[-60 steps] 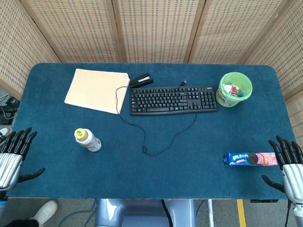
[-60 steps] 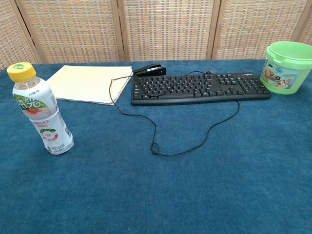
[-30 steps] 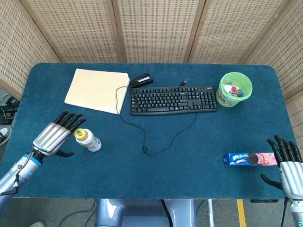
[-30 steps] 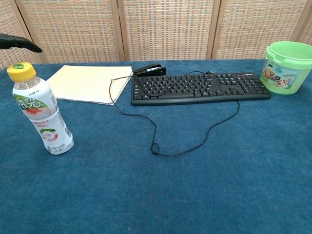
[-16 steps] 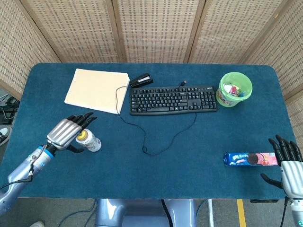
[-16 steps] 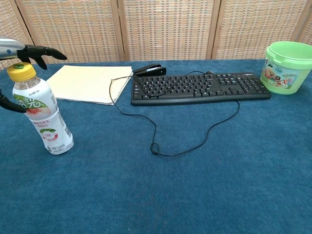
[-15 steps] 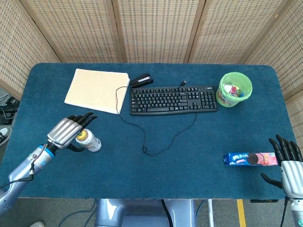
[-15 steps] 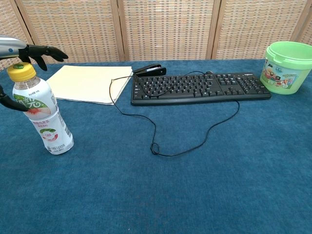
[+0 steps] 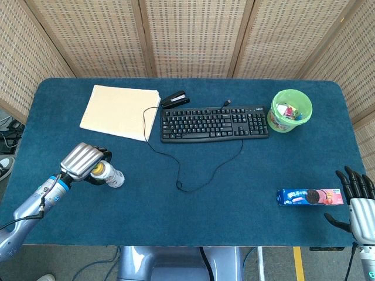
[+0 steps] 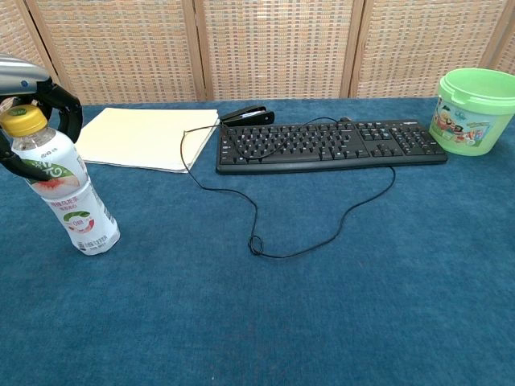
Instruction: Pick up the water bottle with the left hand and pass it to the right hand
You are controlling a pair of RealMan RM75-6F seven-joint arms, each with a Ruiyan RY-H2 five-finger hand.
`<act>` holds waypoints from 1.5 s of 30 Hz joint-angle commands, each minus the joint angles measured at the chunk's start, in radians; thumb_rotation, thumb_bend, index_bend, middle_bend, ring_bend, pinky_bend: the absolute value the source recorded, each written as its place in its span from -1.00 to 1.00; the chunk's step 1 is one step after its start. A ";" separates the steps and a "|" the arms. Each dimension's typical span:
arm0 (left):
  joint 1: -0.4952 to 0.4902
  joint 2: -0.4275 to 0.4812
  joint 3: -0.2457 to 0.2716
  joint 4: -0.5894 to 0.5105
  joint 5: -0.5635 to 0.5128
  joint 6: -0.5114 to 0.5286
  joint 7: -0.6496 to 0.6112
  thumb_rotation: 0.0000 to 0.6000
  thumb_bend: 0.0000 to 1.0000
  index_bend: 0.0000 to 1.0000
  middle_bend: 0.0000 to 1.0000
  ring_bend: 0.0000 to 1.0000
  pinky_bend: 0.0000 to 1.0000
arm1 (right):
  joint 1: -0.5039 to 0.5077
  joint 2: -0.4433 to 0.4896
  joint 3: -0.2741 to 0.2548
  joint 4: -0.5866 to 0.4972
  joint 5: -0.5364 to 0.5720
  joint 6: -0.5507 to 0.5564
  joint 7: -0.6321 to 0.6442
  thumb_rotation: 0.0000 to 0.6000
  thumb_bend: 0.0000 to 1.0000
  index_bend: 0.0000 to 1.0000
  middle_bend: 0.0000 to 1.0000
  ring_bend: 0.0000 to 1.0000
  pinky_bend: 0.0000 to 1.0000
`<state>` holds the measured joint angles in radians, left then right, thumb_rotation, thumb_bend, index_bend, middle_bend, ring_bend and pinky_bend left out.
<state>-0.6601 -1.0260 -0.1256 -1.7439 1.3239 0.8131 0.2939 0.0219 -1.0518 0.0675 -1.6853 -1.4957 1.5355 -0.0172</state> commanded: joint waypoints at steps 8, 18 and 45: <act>-0.004 0.015 -0.015 -0.044 -0.028 0.045 0.004 1.00 0.04 0.48 0.18 0.11 0.40 | 0.011 -0.003 -0.005 -0.005 0.002 -0.032 0.015 1.00 -1.00 -0.91 -1.00 -1.00 -1.00; -0.075 0.094 -0.108 -0.208 -0.149 0.060 0.069 1.00 0.11 0.50 0.20 0.12 0.40 | 0.116 0.055 0.012 -0.062 0.042 -0.243 0.252 1.00 -1.00 -0.90 -1.00 -1.00 -1.00; -0.648 -0.119 -0.281 -0.284 -0.929 0.176 0.396 1.00 0.10 0.51 0.21 0.12 0.40 | 0.618 -0.110 0.251 -0.056 0.198 -0.801 0.890 1.00 -1.00 -1.00 -1.00 -1.00 -1.00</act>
<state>-1.2671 -1.1076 -0.3923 -2.0479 0.4382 0.9619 0.6663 0.6240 -1.1469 0.3085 -1.7471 -1.3102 0.7456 0.8734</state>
